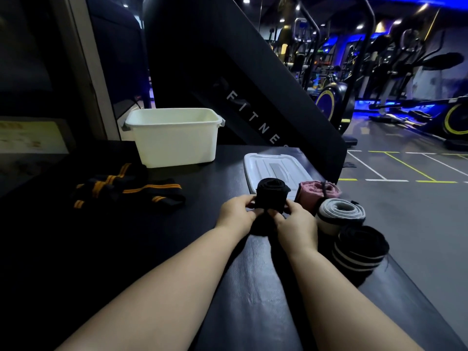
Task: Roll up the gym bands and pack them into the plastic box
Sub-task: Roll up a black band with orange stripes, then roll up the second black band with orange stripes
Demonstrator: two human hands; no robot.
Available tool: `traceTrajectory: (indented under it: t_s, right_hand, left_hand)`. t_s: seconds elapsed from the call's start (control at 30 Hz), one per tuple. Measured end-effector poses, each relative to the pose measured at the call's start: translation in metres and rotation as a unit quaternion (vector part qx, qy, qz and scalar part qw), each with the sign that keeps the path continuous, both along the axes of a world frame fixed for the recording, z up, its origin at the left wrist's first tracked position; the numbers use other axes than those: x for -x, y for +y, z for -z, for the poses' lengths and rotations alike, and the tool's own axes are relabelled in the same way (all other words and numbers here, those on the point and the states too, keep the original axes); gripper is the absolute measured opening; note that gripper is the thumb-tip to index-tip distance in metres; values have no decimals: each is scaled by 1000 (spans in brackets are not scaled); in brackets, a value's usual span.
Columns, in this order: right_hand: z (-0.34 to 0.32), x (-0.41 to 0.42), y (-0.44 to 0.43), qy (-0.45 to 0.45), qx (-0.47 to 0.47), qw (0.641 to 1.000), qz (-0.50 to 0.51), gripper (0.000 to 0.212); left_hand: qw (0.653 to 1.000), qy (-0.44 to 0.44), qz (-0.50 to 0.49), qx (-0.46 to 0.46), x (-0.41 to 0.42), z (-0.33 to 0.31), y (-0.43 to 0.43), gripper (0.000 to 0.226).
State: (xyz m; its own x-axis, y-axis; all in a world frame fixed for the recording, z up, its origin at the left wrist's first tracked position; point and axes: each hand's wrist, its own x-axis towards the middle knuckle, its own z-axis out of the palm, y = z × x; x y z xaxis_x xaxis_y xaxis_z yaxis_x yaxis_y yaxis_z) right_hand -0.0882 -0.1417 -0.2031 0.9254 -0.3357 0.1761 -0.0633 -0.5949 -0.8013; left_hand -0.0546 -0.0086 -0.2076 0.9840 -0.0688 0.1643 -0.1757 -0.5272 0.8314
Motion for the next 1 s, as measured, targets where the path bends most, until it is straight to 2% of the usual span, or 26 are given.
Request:
traceTrajectory:
  t_s: [0.13,0.27,0.4,0.57,0.67,0.73,0.87,1.0]
  right_hand:
    - [-1,5,1,3,22,1000,16,35]
    - [0,11,1,1,-13,1000,25,33]
    - [3,12,13,15,-35,999,-22,35]
    - [-6,13,53,61,42,991,-115,31]
    - [-12,12,82,70,93,979,-168,29]
    - [-14,9,102,71,108,974,-187,28]
    - [-10,-10,140,63,114,969,-212,32]
    - [-12,-35,175,56,91,972,-209,49]
  left_hand:
    - [999,26,-26,9,2,-1,2,33]
    - [999,29,-35,8,10,-3,12,28]
    - [998,37,-50,2,19,-4,42,16]
    - [985,20,-119,-121,35,-12,113,21]
    - [949,-5,-209,-235,44,-19,158,24]
    - [928,-15,-257,-271,45,-21,183,25]
    - [916,-15,-304,-262,48,-14,218,33]
    - [918,-9,-347,-191,47,-5,240,35]
